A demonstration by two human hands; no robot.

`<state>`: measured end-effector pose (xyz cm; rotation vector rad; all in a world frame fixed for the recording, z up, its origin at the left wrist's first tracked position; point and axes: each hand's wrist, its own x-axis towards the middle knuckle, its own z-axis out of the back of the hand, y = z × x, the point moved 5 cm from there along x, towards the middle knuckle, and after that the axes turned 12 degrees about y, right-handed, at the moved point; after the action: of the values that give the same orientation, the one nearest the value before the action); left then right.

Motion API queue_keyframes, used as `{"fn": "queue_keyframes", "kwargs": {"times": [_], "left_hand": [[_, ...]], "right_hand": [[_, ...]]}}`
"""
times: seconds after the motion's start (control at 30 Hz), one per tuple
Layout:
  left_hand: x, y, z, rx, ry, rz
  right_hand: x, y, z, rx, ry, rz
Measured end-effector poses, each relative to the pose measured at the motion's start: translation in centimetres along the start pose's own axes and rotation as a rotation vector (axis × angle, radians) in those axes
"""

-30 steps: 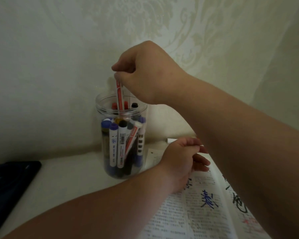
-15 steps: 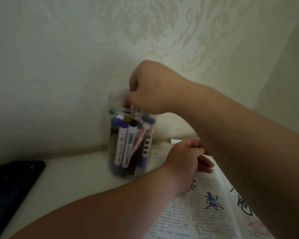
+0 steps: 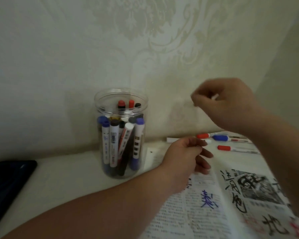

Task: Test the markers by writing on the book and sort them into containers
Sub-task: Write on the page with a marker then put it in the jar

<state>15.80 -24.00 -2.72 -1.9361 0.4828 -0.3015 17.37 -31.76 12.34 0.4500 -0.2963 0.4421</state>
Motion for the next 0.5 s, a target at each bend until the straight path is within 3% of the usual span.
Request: {"fn": "queue_keyframes", "kwargs": {"times": [0.1,0.23,0.37,0.43,0.5], "left_hand": [[0.2,0.5,-0.6,0.192,0.060,0.001],[-0.4,0.8,-2.6,0.781,0.227,0.024],[-2.9,0.1,-5.8,1.676,0.468,-0.037],[-3.9,1.1,-6.2,1.890,0.574,0.093],[-4.3,2.7,-5.8,1.935,0.674,0.263]], "right_hand": [[-3.2,-7.7,-0.2,-0.235,0.297,-0.326],[-8.1,-15.4,-0.7,-0.325,0.349,-0.549],[-10.2,-18.2,-2.6,-0.310,0.382,-0.499],[-10.2,-18.8,-3.4,-0.289,0.411,-0.457],[-10.1,-18.9,-3.7,-0.301,0.420,-0.442]]}}
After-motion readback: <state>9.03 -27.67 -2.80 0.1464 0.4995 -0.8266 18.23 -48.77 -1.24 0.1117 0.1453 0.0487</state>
